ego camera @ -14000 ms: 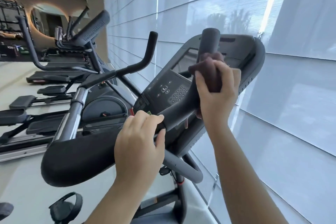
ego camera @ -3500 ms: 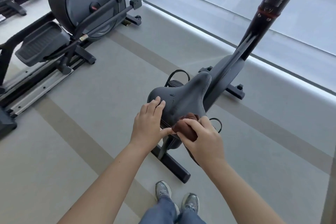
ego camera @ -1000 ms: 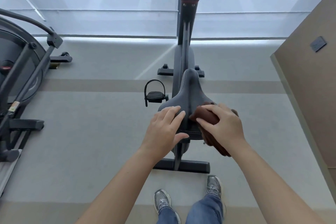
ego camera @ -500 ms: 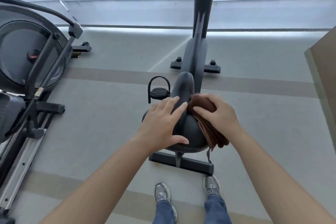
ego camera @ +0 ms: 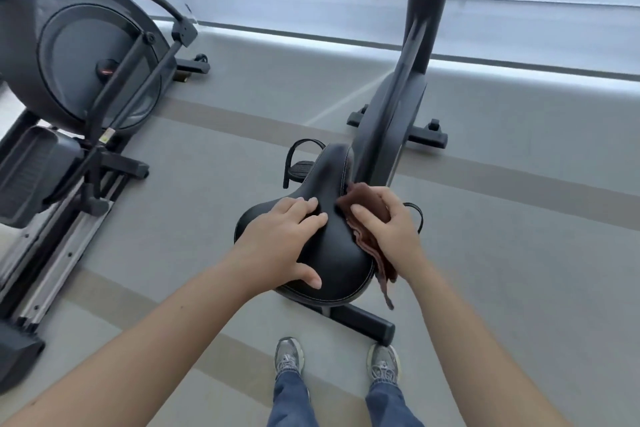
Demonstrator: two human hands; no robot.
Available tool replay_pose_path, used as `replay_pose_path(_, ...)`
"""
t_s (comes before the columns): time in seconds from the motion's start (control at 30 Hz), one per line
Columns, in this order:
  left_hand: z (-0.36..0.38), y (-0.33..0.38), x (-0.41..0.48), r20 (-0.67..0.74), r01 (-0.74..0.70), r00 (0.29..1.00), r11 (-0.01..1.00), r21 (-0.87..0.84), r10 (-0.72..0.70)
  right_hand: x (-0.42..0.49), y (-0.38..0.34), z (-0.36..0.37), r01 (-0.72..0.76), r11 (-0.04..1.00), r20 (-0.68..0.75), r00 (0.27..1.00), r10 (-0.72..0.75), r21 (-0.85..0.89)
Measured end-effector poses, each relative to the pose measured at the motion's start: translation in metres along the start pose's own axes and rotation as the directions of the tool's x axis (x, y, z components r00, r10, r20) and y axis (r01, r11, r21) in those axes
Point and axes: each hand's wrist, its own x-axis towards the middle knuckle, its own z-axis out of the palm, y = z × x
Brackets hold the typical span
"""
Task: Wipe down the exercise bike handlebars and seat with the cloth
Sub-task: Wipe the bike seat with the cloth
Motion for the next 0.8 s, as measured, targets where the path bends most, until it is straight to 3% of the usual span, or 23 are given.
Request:
replay_pose_path(0.1,-0.002,0.003,0.0,0.018,0.028,0.999,0.999,-0.017,-0.028,0.005,-0.003,-0.002,0.043,0.998,0.021,0.999,-0.042,-0.042)
replay_pose_path(0.23,-0.002,0.004,-0.002,0.014,0.062,0.998,0.997,-0.05,-0.061,0.055,-0.022,0.019,-0.006,0.992,-0.22,0.975,0.033,0.123)
replay_pose_path(0.3,-0.002,0.005,-0.002,0.015,0.077,0.997,0.994,-0.072,-0.076,0.055,-0.022,0.02,-0.031,0.982,-0.191,0.979,0.066,0.184)
replay_pose_path(0.47,-0.002,0.007,-0.002,0.017,0.094,0.996,0.99,-0.104,-0.093,-0.006,0.008,-0.012,-0.053,0.994,0.132,0.99,0.041,0.09)
replay_pose_path(0.53,-0.002,0.007,-0.002,0.011,0.093,0.996,0.99,-0.107,-0.092,-0.003,0.009,-0.01,-0.034,0.997,0.085,0.996,0.028,0.07)
replay_pose_path(0.67,0.0,0.006,-0.002,-0.001,0.093,0.996,0.988,-0.122,-0.094,0.04,-0.015,0.016,-0.036,0.991,-0.159,0.986,0.057,0.132)
replay_pose_path(0.73,0.001,0.005,-0.002,-0.005,0.091,0.996,0.987,-0.131,-0.092,0.043,-0.02,0.017,-0.057,0.982,-0.142,0.986,0.084,0.182)
replay_pose_path(0.8,0.001,0.006,-0.002,-0.011,0.085,0.996,0.989,-0.121,-0.087,0.02,-0.016,0.003,-0.066,0.994,-0.031,0.997,0.069,0.092)
